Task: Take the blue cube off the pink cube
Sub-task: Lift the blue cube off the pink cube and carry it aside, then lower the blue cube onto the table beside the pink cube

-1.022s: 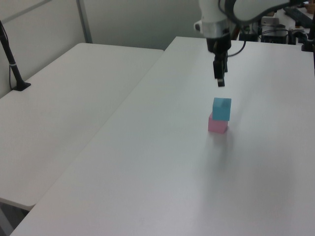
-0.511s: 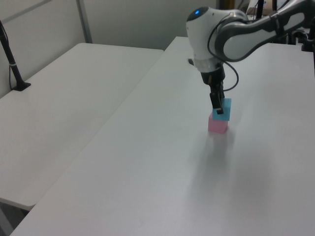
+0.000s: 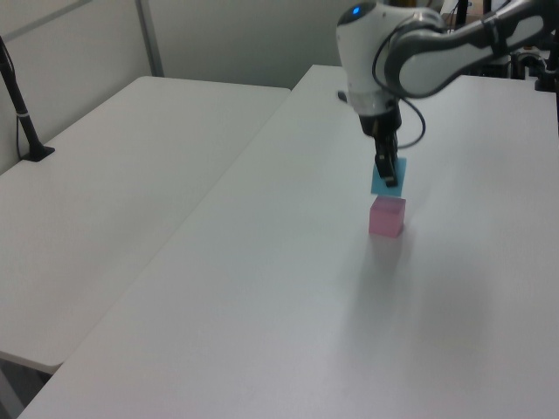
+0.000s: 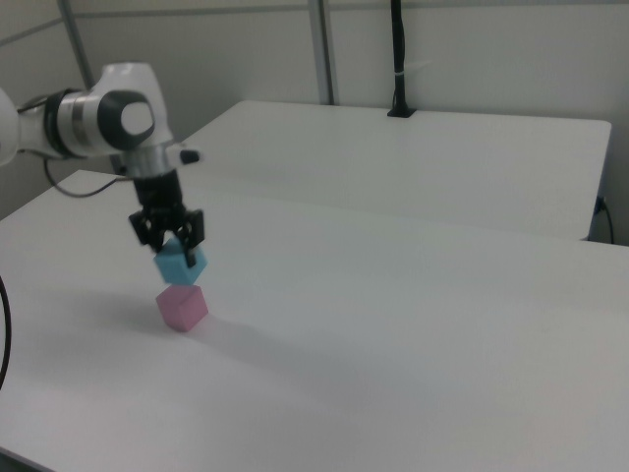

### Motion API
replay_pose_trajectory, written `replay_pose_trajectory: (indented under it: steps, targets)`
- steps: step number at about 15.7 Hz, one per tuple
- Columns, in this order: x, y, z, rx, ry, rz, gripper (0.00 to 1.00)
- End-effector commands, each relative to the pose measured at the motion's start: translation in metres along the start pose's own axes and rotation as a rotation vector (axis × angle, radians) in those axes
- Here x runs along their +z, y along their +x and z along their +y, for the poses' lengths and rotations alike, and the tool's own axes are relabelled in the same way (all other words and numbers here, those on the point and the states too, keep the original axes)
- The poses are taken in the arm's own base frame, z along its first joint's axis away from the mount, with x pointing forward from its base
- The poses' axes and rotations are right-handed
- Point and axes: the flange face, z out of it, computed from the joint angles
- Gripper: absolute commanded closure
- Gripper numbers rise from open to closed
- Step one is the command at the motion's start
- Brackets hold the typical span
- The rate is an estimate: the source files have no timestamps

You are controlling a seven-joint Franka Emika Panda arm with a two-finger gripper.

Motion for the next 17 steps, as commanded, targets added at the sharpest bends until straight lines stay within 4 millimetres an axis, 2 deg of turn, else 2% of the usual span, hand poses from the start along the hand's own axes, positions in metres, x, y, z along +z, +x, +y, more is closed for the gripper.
replay_pose_trajectory:
  steps: [1, 5, 8, 10, 11, 12, 14, 16, 17]
  targets:
    - [-0.023, 0.023, 0.071, 0.065, 0.04, 0.055, 0.82]
    - [0.02, 0.068, 0.136, 0.115, 0.028, 0.035, 0.8]
    - [0.049, 0.089, 0.158, 0.127, 0.012, 0.088, 0.79]
    - [0.07, 0.099, 0.163, 0.131, 0.0, 0.102, 0.73]
    - [0.078, 0.103, 0.162, 0.13, -0.003, 0.106, 0.68]
    - [0.084, 0.106, 0.159, 0.131, -0.005, 0.111, 0.56]
    - [0.087, 0.107, 0.158, 0.148, -0.001, 0.107, 0.0]
    - [0.079, 0.105, 0.155, 0.171, 0.001, 0.114, 0.0]
    - [0.059, 0.099, 0.159, 0.189, 0.005, 0.14, 0.0]
